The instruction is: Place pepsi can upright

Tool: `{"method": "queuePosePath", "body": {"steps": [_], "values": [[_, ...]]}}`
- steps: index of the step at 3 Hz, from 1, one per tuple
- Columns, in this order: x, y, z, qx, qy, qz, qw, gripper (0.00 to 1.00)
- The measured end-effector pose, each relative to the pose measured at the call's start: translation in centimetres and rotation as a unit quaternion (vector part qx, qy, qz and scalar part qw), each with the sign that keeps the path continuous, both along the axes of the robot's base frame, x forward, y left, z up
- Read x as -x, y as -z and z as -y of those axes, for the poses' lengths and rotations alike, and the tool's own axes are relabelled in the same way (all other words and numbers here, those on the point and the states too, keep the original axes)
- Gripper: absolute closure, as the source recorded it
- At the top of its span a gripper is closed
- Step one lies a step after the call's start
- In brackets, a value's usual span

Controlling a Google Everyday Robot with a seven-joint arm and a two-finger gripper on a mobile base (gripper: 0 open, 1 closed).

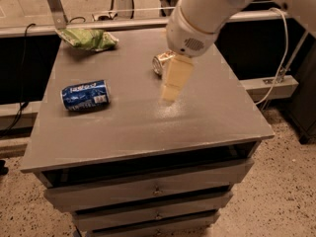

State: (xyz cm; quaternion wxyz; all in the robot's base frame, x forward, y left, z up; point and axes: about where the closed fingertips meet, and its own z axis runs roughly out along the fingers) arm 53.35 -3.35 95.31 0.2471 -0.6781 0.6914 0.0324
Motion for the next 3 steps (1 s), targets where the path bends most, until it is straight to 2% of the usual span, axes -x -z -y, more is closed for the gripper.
{"method": "queuePosePath", "body": {"steps": [1,2,3], "values": [[-1.8,2.0,-6.5,-0.021,-0.028,-0.005,0.9994,0.00],[-2.5,4.0,-12.7,-0.028,-0.049,-0.025,0.9981,0.00],[-2.4,6.1,-17.4,-0.030,-0.059,-0.051,0.9965,0.00]]}}
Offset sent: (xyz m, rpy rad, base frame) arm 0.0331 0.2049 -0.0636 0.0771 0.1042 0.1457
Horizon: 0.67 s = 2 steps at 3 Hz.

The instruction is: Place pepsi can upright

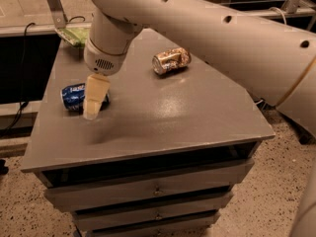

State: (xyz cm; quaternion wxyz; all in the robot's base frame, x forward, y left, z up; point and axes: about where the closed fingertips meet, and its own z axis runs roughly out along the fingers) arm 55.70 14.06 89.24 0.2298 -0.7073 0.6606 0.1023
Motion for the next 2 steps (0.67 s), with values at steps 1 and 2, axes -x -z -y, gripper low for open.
{"method": "queuePosePath", "body": {"steps": [1,2], "values": [[-0.2,1.5,-3.3,0.002,-0.002,-0.021,0.9998,0.00],[-0.5,3.1,-5.1,0.010,-0.001,-0.033,0.9994,0.00]]}}
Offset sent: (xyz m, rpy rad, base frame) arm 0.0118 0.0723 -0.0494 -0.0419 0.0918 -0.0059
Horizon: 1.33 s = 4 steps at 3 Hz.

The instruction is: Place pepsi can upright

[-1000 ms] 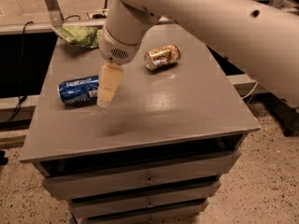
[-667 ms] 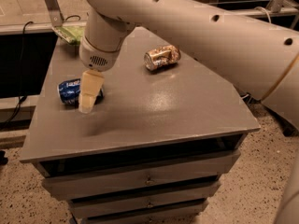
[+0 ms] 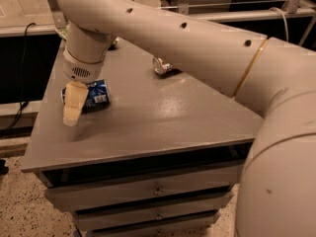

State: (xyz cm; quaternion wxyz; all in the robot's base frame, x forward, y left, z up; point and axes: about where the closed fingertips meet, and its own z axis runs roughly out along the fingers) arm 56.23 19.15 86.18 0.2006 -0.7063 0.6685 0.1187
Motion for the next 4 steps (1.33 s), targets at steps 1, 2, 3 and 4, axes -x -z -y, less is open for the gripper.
{"method": "queuePosePath", "body": {"steps": [1,2,3,4], "values": [[-0.8,1.4,-0.7,0.013,0.005,-0.006,0.9999,0.03],[-1.1,2.0,-1.3,0.018,0.008,-0.008,0.9998,0.21],[-1.6,1.7,-1.4,0.023,0.013,-0.007,0.9996,0.45],[-2.1,1.0,-0.9,0.021,0.019,-0.005,0.9996,0.68]]}}
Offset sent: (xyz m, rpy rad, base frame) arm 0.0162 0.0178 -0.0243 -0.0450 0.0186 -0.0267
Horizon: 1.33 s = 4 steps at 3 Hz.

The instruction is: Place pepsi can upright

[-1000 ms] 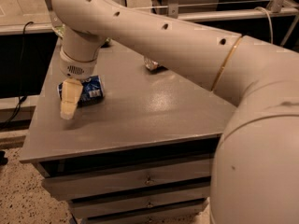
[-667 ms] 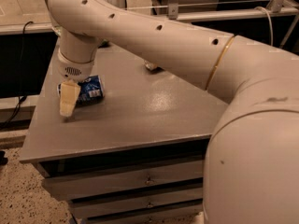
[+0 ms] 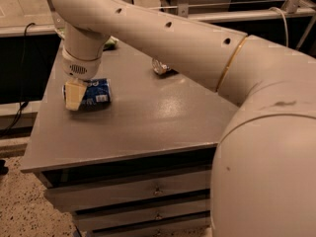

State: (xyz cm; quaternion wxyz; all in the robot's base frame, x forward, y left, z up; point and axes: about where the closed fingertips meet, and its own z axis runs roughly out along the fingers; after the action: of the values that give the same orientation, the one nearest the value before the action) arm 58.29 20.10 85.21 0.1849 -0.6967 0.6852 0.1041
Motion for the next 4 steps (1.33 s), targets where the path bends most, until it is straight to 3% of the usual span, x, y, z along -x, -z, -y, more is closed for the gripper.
{"method": "queuePosePath", "body": {"steps": [1,2,3,4], "values": [[-1.3,-2.1,1.9,-0.044,0.020,-0.003,0.9988,0.91],[-2.7,-5.9,5.5,-0.123,0.040,-0.009,0.9915,1.00],[-2.9,-9.4,8.9,-0.215,0.043,-0.021,0.9753,1.00],[-2.4,-11.6,11.9,-0.299,0.045,-0.034,0.9524,1.00]]}}
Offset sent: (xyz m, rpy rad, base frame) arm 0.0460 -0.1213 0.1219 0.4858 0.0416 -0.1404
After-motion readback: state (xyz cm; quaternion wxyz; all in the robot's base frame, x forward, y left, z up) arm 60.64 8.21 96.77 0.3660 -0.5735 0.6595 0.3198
